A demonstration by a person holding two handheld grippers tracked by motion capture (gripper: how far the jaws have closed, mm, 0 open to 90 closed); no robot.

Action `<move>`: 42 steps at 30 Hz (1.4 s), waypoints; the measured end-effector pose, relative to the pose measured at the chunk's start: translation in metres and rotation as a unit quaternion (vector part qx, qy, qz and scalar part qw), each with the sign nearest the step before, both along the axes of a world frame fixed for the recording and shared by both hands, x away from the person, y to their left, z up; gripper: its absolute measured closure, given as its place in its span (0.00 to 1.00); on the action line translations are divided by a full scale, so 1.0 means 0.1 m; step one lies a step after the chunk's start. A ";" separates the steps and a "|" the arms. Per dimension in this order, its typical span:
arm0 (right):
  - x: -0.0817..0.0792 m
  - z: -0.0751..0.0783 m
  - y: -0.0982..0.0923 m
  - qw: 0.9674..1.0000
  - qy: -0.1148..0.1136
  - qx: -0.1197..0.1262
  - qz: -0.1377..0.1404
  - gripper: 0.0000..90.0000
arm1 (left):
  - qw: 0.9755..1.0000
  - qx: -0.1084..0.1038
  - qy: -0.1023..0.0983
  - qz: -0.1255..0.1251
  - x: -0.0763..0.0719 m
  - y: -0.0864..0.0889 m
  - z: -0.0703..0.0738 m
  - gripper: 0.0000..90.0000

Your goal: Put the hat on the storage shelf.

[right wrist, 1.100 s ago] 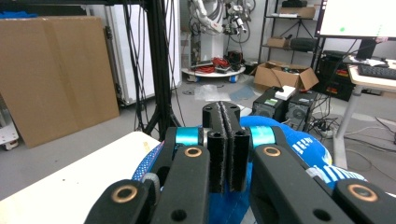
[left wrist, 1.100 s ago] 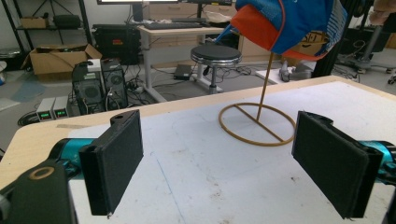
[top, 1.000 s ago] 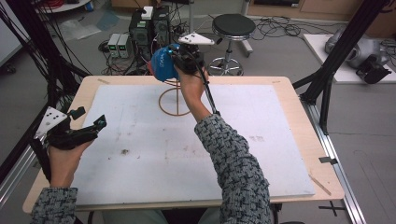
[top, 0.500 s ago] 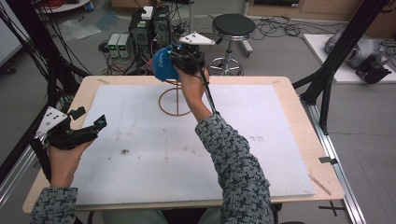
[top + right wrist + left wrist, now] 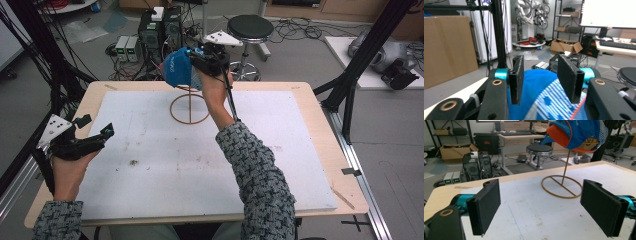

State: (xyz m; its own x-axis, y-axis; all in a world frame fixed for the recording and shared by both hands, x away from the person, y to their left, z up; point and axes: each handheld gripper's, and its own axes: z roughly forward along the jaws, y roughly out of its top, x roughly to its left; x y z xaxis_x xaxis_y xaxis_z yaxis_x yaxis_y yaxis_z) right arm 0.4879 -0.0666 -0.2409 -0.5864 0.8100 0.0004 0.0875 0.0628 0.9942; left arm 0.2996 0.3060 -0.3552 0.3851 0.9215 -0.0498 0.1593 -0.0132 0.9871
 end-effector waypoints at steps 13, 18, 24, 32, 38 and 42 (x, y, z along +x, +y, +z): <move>-0.04 0.13 -0.43 0.999 -0.015 0.014 -0.046 0.53 | 1.000 0.002 0.000 0.002 0.00 0.02 0.00 0.19; -0.07 0.11 -0.65 0.997 -0.016 0.020 -0.071 0.47 | 1.000 0.001 0.000 0.005 -0.01 0.03 0.00 0.19; -0.10 0.14 -0.93 0.995 -0.009 0.035 -0.097 0.37 | 1.000 0.003 0.001 0.004 0.00 0.02 -0.01 0.19; -0.21 0.25 -1.23 0.991 -0.021 0.059 -0.116 0.20 | 1.000 0.001 0.002 0.003 0.01 0.01 -0.01 0.19; -0.30 0.31 -1.45 0.988 -0.027 0.068 -0.137 0.13 | 1.000 0.002 0.001 0.003 0.00 0.02 -0.01 0.19; -0.37 0.34 -1.60 0.985 -0.031 0.073 -0.151 0.13 | 1.000 0.003 0.001 0.003 0.00 0.02 -0.01 0.19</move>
State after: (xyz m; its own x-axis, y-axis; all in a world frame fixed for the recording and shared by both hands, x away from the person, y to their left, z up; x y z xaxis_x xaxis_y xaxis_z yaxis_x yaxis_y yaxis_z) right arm 0.4513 -0.2266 -0.2067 -0.3221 0.9412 0.1017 0.0185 -0.1011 0.9947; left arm 0.2992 0.3078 -0.3558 0.3791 0.9242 -0.0455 0.1616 -0.0177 0.9867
